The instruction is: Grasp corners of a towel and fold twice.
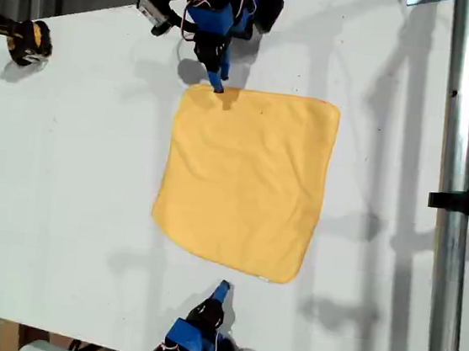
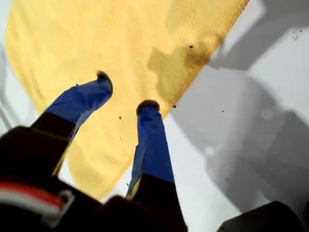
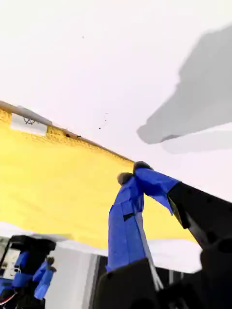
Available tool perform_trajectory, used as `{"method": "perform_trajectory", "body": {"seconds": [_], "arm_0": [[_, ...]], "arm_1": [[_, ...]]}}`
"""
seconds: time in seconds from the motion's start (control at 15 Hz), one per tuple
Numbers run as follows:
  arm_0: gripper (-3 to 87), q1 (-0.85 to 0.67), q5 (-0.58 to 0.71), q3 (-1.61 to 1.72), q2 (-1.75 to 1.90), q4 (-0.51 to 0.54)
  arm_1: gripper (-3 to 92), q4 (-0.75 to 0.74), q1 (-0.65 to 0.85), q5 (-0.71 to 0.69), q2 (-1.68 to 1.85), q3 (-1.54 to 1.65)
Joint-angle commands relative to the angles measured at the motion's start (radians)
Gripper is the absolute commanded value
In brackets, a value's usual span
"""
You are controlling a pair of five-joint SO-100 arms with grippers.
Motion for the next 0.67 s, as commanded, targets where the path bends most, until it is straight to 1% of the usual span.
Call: {"method": "perform_trajectory", "body": {"seconds": [0.0,0.33,0.53,0.6], "arm_0": [[-1.1,-0.204,-0.583,0.005,0.005,0.006],[-1.1,-0.198,-0.578,0.005,0.005,0.006],[-1.1,-0.198,-0.577,0.005,0.005,0.006],[-1.1,-0.198,-0.577,0.005,0.005,0.006]], "arm_1": [[-0.1,-0.003,0.035,0.006,0.003,-0.035],[-0.1,-0.029,0.037,0.006,0.003,-0.046],[-0.1,-0.02,-0.014,-0.003,0.003,-0.054],[-0.1,-0.037,-0.025,-0.003,0.003,-0.091]]}}
